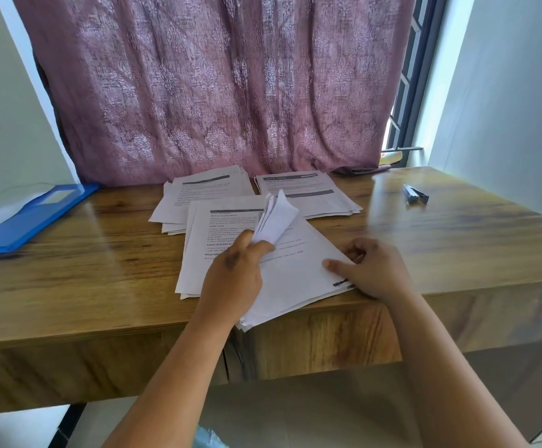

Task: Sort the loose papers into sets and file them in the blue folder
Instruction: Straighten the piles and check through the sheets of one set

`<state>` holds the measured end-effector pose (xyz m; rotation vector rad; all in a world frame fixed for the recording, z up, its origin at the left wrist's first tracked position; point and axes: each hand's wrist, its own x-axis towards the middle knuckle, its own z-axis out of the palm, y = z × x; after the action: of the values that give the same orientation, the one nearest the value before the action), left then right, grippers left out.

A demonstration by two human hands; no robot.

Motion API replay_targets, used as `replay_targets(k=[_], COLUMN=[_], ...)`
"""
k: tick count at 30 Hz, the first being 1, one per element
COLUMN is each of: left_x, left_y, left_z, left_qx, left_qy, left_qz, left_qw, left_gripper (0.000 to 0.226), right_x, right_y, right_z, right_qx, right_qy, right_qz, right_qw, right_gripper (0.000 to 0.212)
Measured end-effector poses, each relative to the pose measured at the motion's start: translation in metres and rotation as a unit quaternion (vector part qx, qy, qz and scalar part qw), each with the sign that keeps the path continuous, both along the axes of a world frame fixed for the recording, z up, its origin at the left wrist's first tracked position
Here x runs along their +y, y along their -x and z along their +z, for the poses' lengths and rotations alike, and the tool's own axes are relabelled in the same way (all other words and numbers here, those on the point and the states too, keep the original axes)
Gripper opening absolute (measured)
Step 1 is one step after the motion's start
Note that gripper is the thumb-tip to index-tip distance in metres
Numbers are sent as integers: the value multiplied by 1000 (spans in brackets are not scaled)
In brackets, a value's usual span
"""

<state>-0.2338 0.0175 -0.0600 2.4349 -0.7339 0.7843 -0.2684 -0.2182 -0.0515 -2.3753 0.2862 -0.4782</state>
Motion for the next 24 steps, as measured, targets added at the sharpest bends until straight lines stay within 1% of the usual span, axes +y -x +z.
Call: replay_targets(k=[1, 2, 3, 7, 10, 12, 14, 15, 17, 19, 20, 22, 24], left_x=[0, 0, -1, -1, -1, -1, -1, -1, -1, -1, 0, -1, -1], left_y=[0, -1, -2, -2, -2, -2, -2, -1, 0, 1, 2, 3, 4], left_z=[0, 0, 0, -2, -2, -3, -3, -3, -2, -1, 0, 0, 0], left_qx=[-2, -11, -23, -51, -73, -84, -81, -77, -70, -74, -74, -69, -68], left_qy=[9, 15, 18, 15, 19, 12, 3, 0, -1, -5, -5, 1, 1], left_qz=[9, 11, 9, -2, -8, -10, -12, -13, -19, -21, -19, -14, -10], left_qw=[1000, 1000, 1000, 999, 997, 996, 997, 997, 997, 997, 997, 998, 998], left_gripper=[33, 31, 31, 36, 43, 45, 47, 47, 48, 49, 50, 51, 50], right_x=[1, 0, -1, 0, 8, 10, 9, 7, 0, -8, -10, -14, -21], right_y=[2, 1, 1, 0, 2, 2, 3, 3, 3, 4, 4, 0, -7], right_z=[1, 2, 4, 2, 0, 0, 5, 10, 27, 48, 58, 72, 76], right_qx=[18, 25, 27, -28, -76, -78, -70, -82, -157, -225, -231, -202, -190], right_qy=[17, 14, 7, -22, -44, -11, 46, 67, 81, 60, 51, 29, -23], right_qz=[9, 10, 9, -35, -69, -75, -77, -81, -100, -114, -110, -94, -110], right_qw=[1000, 1000, 1000, 999, 994, 994, 994, 991, 979, 966, 965, 974, 975], right_gripper=[33, 37, 36, 20, 17, 18, 19, 19, 18, 18, 20, 26, 30])
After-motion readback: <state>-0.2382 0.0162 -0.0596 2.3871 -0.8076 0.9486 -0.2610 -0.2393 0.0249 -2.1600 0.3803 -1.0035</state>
